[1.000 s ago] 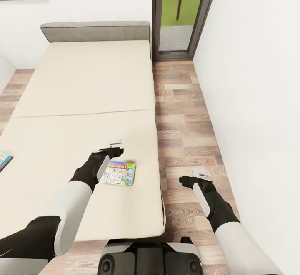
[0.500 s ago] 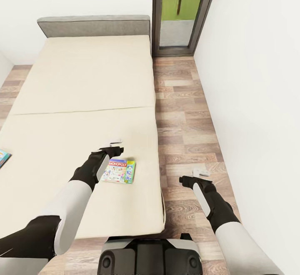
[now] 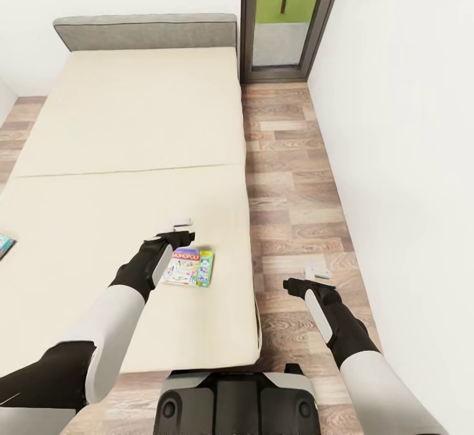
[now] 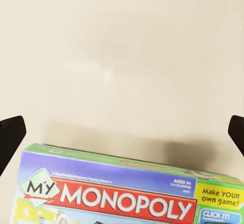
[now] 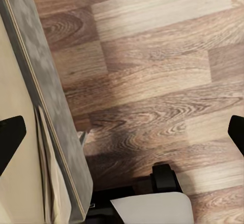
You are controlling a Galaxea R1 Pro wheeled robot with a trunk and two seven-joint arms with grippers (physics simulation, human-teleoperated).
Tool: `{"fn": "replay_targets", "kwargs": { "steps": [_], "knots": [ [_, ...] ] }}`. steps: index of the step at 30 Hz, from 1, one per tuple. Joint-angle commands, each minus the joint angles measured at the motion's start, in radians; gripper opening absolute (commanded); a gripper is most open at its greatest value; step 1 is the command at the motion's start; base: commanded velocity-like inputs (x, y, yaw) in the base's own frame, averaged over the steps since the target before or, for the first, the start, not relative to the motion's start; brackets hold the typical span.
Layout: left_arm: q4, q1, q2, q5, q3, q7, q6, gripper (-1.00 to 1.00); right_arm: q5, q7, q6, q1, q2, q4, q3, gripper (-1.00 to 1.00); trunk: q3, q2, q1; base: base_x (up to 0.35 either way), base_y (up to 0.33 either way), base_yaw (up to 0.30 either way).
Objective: Put all the toys in the child's room - the three board games (two on the bed and one on the table), the two jigsaw puzzles on the table, and the tennis ball on the table - inside the toy box on the table in the child's room.
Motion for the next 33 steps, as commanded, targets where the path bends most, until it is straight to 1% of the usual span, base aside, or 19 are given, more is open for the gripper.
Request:
{"fn": "replay_targets", "kwargs": {
  "steps": [1, 22, 33],
  "knots": [
    [-0.002, 0.0, -0.001, 0.001, 0.004, 0.001, 0.004, 1.0, -0.011, -0.009, 0.003, 0.0, 0.0, -0.001, 0.003, 1.0, -0.003, -0.001, 0.0, 0.0, 0.0, 0.0],
    [-0.008, -0.001, -0.001, 0.001, 0.0, 0.0, -0.027, 1.0, -0.01, -0.009, 0.007, 0.0, -0.001, -0.001, 0.003, 1.0, -0.036, -0.001, 0.0, 0.0, 0.0, 0.0],
    [-0.008, -0.001, -0.003, 0.001, -0.002, 0.0, -0.029, 1.0, -0.009, -0.011, 0.006, 0.0, -0.001, -0.001, 0.003, 1.0, -0.04, -0.001, 0.0, 0.0, 0.0, 0.0]
  ]
}}
